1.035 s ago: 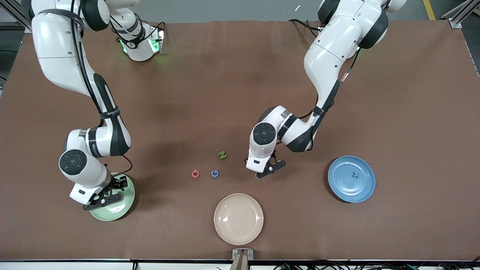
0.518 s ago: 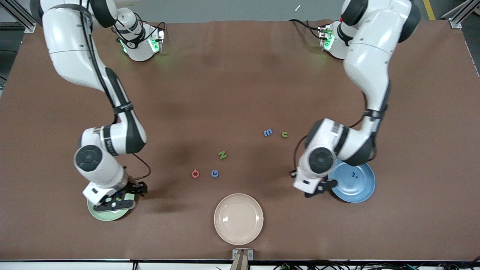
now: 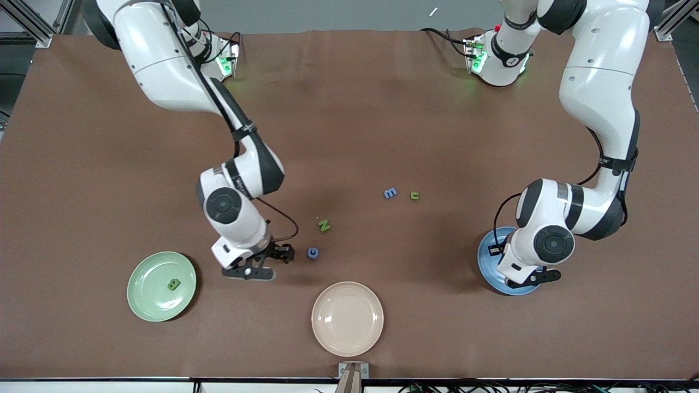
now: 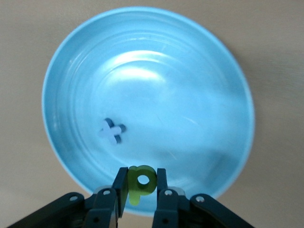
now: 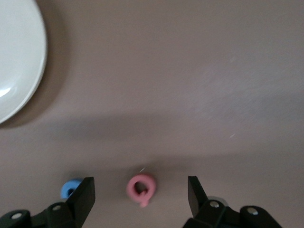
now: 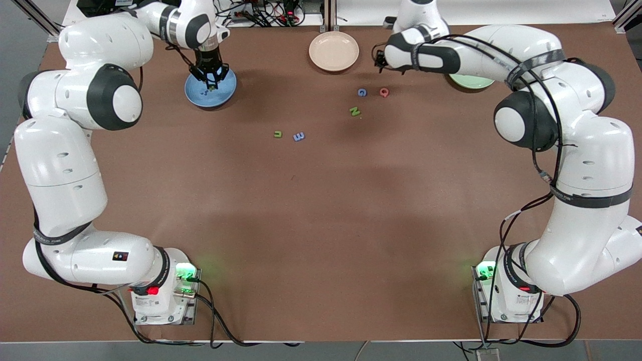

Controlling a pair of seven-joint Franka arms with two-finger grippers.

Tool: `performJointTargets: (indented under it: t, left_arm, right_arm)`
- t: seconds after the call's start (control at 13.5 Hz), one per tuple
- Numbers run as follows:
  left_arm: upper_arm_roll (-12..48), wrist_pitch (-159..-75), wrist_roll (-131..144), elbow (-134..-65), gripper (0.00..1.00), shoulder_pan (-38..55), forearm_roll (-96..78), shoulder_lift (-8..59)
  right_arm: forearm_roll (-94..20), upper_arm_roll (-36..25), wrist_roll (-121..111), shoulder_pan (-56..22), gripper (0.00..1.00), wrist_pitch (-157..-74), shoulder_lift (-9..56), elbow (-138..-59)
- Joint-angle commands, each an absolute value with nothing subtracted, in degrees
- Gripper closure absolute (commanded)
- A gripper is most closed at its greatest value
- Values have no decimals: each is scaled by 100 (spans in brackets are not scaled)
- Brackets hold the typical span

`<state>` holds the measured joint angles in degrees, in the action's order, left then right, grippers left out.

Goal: Sort upper and lower case letters into plates
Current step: 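Place p on blue plate with the left gripper while the right gripper grasps Q, then grasp the green u with the left gripper while the right gripper places Q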

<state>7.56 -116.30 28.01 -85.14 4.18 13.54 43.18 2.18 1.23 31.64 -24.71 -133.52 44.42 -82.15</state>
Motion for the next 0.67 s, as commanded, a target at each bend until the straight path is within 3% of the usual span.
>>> performJointTargets:
  t: [0.0,0.07,0.37,0.59]
  left_arm:
    - [835,-11936,2786,-8886,29,360,1398,4113]
    - [835,-11927,2786,-8903,0,369,1389,4070]
    - [1063,-11681,2839,-9209,0,378,1362,3457]
    - [1423,-11681,2883,-9737,1,369,1354,2884]
  right_arm:
    - [201,106,3349,-2610,13,-13412,4578,-8402]
    - [211,105,3349,-2610,13,-13430,4666,-8420]
    - [264,79,3349,-2628,13,-13596,4886,-8420]
    - [264,79,3349,-2654,20,-13641,4904,-8420]
